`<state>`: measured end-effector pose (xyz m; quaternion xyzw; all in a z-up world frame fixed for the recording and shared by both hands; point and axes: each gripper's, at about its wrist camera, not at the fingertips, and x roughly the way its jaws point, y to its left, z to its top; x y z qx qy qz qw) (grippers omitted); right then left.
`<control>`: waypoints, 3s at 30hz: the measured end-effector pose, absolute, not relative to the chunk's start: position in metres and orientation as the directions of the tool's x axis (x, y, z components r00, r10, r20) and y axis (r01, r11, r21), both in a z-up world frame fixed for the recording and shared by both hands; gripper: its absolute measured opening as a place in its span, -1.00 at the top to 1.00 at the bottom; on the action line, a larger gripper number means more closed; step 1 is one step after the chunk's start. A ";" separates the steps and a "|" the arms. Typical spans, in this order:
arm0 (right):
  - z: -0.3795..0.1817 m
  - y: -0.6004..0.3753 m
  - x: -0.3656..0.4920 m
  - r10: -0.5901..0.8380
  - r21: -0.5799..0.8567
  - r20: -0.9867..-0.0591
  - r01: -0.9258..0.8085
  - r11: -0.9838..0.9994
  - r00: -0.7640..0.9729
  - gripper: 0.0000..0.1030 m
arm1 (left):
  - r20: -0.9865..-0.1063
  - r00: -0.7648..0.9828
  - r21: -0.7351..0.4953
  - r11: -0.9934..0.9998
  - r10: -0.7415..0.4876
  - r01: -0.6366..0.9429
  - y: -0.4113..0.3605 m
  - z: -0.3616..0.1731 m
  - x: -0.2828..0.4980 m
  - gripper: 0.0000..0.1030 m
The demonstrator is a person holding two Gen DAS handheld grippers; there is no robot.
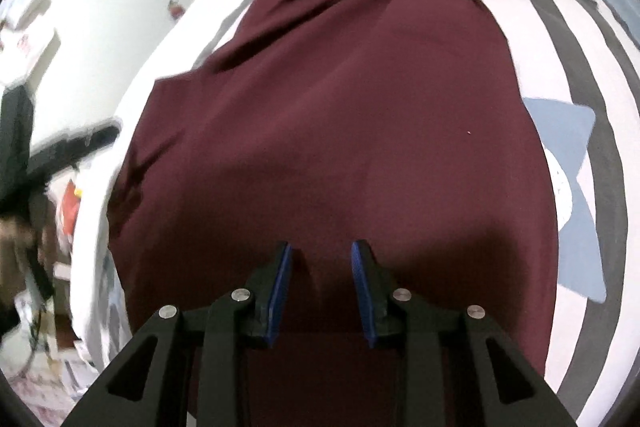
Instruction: Fold clothes
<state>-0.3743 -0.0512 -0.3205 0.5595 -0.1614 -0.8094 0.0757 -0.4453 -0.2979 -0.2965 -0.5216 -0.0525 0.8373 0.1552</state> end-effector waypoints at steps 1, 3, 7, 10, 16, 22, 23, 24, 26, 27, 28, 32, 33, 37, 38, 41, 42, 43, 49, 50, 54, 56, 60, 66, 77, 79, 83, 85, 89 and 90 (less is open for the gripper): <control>-0.320 -0.050 -0.375 -0.312 0.351 -0.881 -0.050 -0.935 -0.357 0.45 | -0.864 -0.388 -0.256 -0.943 0.322 -0.212 -0.291 -0.301 -0.450 -0.05; -0.321 -0.046 -0.376 -0.337 0.375 -0.876 -0.046 -0.926 -0.345 0.45 | -0.877 -0.341 -0.273 -0.934 0.339 -0.229 -0.278 -0.311 -0.457 -0.05; -0.321 -0.042 -0.376 -0.368 0.397 -0.871 -0.022 -0.918 -0.326 0.45 | -0.885 -0.300 -0.277 -0.922 0.355 -0.271 -0.259 -0.318 -0.459 0.53; -0.323 -0.040 -0.381 -0.385 0.413 -0.865 -0.022 -0.910 -0.322 0.45 | -0.892 -0.305 -0.247 -0.926 0.332 -0.285 -0.258 -0.316 -0.462 0.93; -0.328 -0.037 -0.384 -0.406 0.438 -0.854 -0.028 -0.899 -0.324 0.45 | -0.890 -0.439 -0.114 -0.993 0.120 -0.040 -0.310 -0.304 -0.469 0.97; -0.324 -0.026 -0.380 -0.432 0.467 -0.845 -0.040 -0.884 -0.313 0.45 | -0.862 -0.438 -0.252 -0.965 0.255 -0.065 -0.312 -0.296 -0.467 0.96; -0.323 -0.023 -0.381 -0.441 0.476 -0.842 -0.042 -0.879 -0.311 0.45 | -0.858 -0.434 -0.258 -0.961 0.276 -0.101 -0.303 -0.295 -0.464 0.95; -0.322 -0.020 -0.382 -0.447 0.482 -0.839 -0.044 -0.875 -0.310 0.45 | -0.866 -0.419 -0.250 -0.962 0.274 -0.114 -0.294 -0.298 -0.466 0.93; -0.316 -0.011 -0.384 -0.440 0.479 -0.838 -0.050 -0.876 -0.321 0.45 | -0.896 -0.375 -0.205 -0.971 0.236 -0.122 -0.275 -0.312 -0.475 0.92; -0.313 -0.007 -0.386 -0.431 0.473 -0.839 -0.053 -0.879 -0.332 0.45 | -0.914 -0.354 -0.167 -0.979 0.198 -0.118 -0.269 -0.320 -0.480 0.92; -0.309 0.001 -0.389 -0.416 0.461 -0.841 -0.058 -0.885 -0.345 0.45 | -0.928 -0.335 -0.128 -0.985 0.160 -0.115 -0.263 -0.328 -0.486 0.89; -0.298 0.049 -0.404 -0.341 0.408 -0.852 -0.098 -0.908 -0.397 0.45 | -0.922 -0.388 0.022 -0.996 0.014 -0.089 -0.240 -0.320 -0.502 0.89; -0.297 0.060 -0.408 -0.326 0.401 -0.854 -0.115 -0.909 -0.407 0.45 | -0.907 -0.422 0.024 -0.996 0.016 -0.089 -0.232 -0.310 -0.505 0.89; -0.294 0.113 -0.424 -0.249 0.360 -0.861 -0.186 -0.914 -0.444 0.45 | -0.853 -0.503 -0.053 -0.982 0.138 -0.180 -0.170 -0.272 -0.524 0.76; -0.292 0.130 -0.427 -0.232 0.353 -0.861 -0.204 -0.913 -0.452 0.45 | -0.844 -0.507 -0.065 -0.973 0.173 -0.224 -0.143 -0.267 -0.532 0.72; -0.290 0.173 -0.437 -0.181 0.318 -0.864 -0.232 -0.919 -0.469 0.44 | -0.818 -0.506 -0.094 -0.931 0.275 -0.353 -0.071 -0.259 -0.556 0.37; -0.289 0.185 -0.439 -0.168 0.309 -0.864 -0.237 -0.921 -0.474 0.44 | -0.810 -0.501 -0.103 -0.916 0.304 -0.389 -0.054 -0.257 -0.563 0.25; -0.288 0.196 -0.442 -0.155 0.299 -0.864 -0.242 -0.923 -0.478 0.44 | -0.800 -0.495 -0.116 -0.897 0.338 -0.426 -0.022 -0.257 -0.574 0.20; -0.284 0.247 -0.447 -0.100 0.275 -0.853 -0.278 -0.920 -0.512 0.42 | -0.797 -0.426 -0.128 -0.808 0.429 -0.574 0.073 -0.268 -0.567 0.18; -0.284 0.255 -0.446 -0.091 0.272 -0.852 -0.287 -0.918 -0.516 0.35 | -0.799 -0.410 -0.131 -0.794 0.439 -0.594 0.091 -0.274 -0.570 0.18; -0.288 0.284 -0.441 -0.049 0.252 -0.853 -0.328 -0.910 -0.519 0.30 | -0.814 -0.378 -0.120 -0.764 0.442 -0.635 0.131 -0.292 -0.577 0.18; -0.290 0.292 -0.440 -0.029 0.245 -0.855 -0.355 -0.902 -0.518 0.30 | -0.827 -0.365 -0.088 -0.740 0.428 -0.667 0.153 -0.305 -0.583 0.18; -0.296 0.306 -0.429 -0.008 0.250 -0.856 -0.401 -0.881 -0.517 0.30 | -0.856 -0.362 0.005 -0.695 0.369 -0.719 0.180 -0.328 -0.582 0.09; -0.300 0.309 -0.422 -0.002 0.254 -0.863 -0.429 -0.867 -0.506 0.30 | -0.833 -0.393 0.017 -0.692 0.390 -0.722 0.185 -0.329 -0.598 0.86; -0.296 0.273 -0.475 -0.061 0.291 -0.849 -0.368 -0.883 -0.524 0.30 | -0.663 -0.497 -0.209 -0.775 0.561 -0.596 0.061 -0.211 -0.688 0.93; -0.291 0.261 -0.496 -0.081 0.306 -0.838 -0.343 -0.888 -0.539 0.30 | -0.659 -0.527 -0.210 -0.804 0.537 -0.557 0.026 -0.198 -0.713 0.93; -0.285 0.241 -0.543 -0.131 0.361 -0.815 -0.317 -0.877 -0.565 0.21 | -0.687 -0.569 -0.187 -0.866 0.453 -0.463 -0.042 -0.194 -0.765 0.93; -0.283 0.232 -0.573 -0.145 0.378 -0.805 -0.308 -0.873 -0.576 0.20 | -0.712 -0.565 -0.182 -0.887 0.416 -0.424 -0.068 -0.201 -0.788 0.93; -0.285 0.216 -0.634 -0.162 0.385 -0.801 -0.288 -0.877 -0.577 0.19 | -0.745 -0.537 -0.190 -0.898 0.395 -0.397 -0.095 -0.224 -0.815 0.93; -0.286 0.212 -0.647 -0.165 0.382 -0.803 -0.282 -0.880 -0.573 0.19 | -0.750 -0.530 -0.196 -0.899 0.395 -0.393 -0.098 -0.231 -0.819 0.93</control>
